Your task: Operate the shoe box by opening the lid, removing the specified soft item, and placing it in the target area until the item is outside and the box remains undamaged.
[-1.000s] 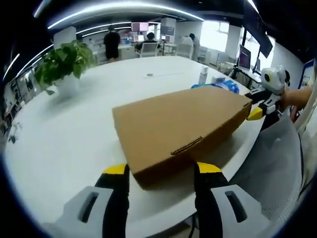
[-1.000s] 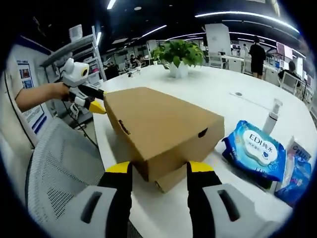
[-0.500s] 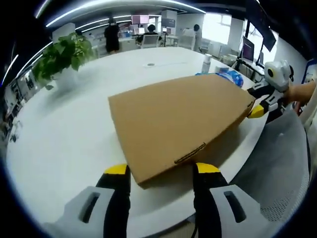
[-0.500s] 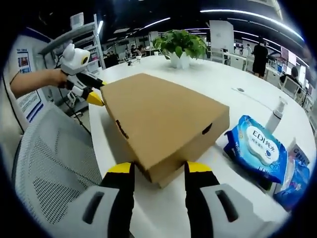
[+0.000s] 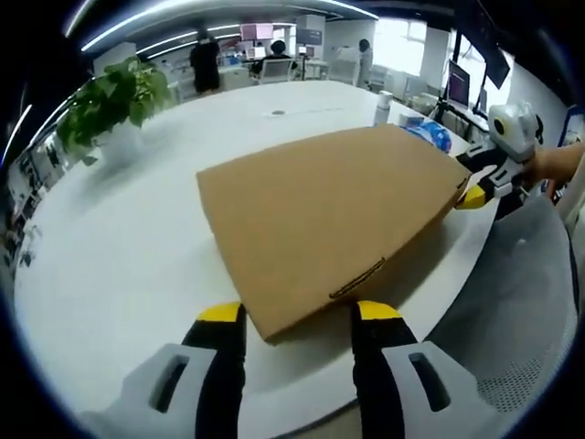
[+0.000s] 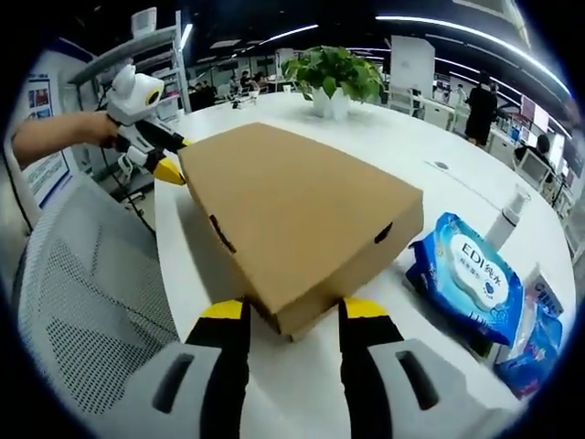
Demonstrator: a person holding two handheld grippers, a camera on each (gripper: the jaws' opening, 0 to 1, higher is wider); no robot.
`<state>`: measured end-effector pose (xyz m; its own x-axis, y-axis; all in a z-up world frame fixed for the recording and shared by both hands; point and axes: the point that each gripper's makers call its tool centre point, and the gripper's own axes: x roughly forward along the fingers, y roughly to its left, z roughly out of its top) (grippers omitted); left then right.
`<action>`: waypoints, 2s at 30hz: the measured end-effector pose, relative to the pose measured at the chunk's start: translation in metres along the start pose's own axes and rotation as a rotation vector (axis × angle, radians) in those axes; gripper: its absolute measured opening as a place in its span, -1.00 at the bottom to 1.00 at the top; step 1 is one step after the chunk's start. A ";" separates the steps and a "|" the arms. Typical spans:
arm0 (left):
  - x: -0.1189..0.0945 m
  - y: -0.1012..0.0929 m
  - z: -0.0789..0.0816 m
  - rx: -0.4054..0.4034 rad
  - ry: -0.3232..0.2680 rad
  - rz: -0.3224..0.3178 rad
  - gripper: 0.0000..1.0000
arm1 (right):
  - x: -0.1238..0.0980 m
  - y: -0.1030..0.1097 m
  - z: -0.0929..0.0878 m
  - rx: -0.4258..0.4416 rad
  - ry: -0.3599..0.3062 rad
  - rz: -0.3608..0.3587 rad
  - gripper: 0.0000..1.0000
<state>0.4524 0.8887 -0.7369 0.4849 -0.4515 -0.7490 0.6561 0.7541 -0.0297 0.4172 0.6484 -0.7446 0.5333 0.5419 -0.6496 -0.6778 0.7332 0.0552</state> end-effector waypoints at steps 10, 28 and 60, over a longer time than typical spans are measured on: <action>-0.011 0.000 0.008 0.019 -0.033 0.001 -0.16 | -0.018 0.003 0.021 -0.038 -0.053 -0.003 -0.32; -0.001 0.007 0.015 -0.007 -0.035 0.003 -0.19 | -0.003 -0.010 0.023 -0.037 -0.042 -0.009 -0.35; 0.051 0.052 0.074 -0.012 -0.056 -0.025 -0.19 | 0.034 -0.081 0.055 -0.035 -0.029 -0.051 -0.33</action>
<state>0.5540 0.8690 -0.7278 0.5007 -0.4958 -0.7096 0.6612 0.7481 -0.0561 0.5186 0.6299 -0.7294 0.5814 0.5164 -0.6287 -0.6663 0.7456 -0.0037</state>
